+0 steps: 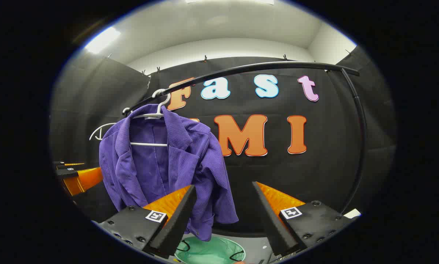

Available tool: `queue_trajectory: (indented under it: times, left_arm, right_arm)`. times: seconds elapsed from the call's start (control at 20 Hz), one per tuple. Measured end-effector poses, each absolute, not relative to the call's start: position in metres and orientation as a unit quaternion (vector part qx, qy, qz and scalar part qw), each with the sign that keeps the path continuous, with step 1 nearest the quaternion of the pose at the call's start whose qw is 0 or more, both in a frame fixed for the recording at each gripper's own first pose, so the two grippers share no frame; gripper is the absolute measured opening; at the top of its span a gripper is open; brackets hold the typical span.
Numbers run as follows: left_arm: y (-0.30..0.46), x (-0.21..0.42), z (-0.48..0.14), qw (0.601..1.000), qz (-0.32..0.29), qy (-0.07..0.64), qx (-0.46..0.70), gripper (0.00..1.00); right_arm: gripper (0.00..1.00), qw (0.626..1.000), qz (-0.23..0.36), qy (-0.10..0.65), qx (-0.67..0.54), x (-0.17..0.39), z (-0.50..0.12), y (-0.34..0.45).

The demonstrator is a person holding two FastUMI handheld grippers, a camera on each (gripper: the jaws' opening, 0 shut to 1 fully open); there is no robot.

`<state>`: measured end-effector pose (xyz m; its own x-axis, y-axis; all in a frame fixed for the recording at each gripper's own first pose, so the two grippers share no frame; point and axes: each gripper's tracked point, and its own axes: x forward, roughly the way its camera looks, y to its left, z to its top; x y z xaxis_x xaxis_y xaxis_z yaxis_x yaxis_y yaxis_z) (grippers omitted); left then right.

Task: Grasp the clothes on the hanger with both hands and then place them into the laundry hamper below.

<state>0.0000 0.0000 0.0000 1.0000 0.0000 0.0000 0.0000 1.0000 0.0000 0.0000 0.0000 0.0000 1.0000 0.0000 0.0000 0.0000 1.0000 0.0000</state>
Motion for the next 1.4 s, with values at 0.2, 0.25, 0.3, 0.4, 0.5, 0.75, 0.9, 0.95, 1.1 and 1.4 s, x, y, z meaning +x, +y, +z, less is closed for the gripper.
queue_trajectory:
  times: [0.2,0.25,0.3,0.4,0.5,0.75,0.9,0.95,1.1,1.4]
  left_arm:
    - [-0.006,0.000,0.002,1.000,-0.020,0.002,-0.002,0.92]
    - [-0.009,0.002,0.001,1.000,-0.026,0.004,-0.001,0.92]
    - [-0.012,0.005,0.001,1.000,-0.030,0.003,0.000,0.92]
    - [-0.014,0.010,0.005,0.999,-0.043,-0.002,0.001,0.92]
    - [-0.017,0.015,0.002,0.998,-0.058,0.005,0.002,0.95]
    - [-0.015,0.023,0.001,0.997,-0.079,0.013,-0.015,0.95]
    - [-0.016,0.029,-0.007,0.996,-0.091,0.019,-0.007,0.92]
    - [-0.014,0.030,-0.009,0.995,-0.092,0.023,-0.006,0.95]
    - [-0.008,0.035,-0.009,0.995,-0.092,0.025,-0.008,0.95]
    - [-0.009,0.051,-0.002,0.996,-0.093,0.011,0.009,0.92]
  right_arm:
    - [0.97,1.000,-0.019,0.006,-0.002,-0.007,-0.003,-0.012]
    - [0.97,1.000,-0.028,0.013,-0.003,-0.009,-0.004,-0.015]
    - [1.00,0.999,-0.037,0.018,-0.004,-0.013,-0.004,-0.017]
    - [0.97,0.999,-0.050,0.017,-0.001,-0.018,0.000,-0.018]
    - [0.93,0.997,-0.074,0.011,-0.003,-0.024,0.003,-0.025]
    - [0.98,0.994,-0.109,0.011,0.004,-0.034,0.004,-0.020]
    - [0.97,0.993,-0.118,0.013,0.001,-0.038,0.003,-0.016]
    - [0.97,0.993,-0.119,0.015,0.002,-0.037,0.002,-0.013]
    - [0.97,0.994,-0.107,0.021,0.009,-0.032,-0.001,0.005]
    - [0.97,0.998,-0.052,0.016,0.014,-0.011,0.004,0.045]
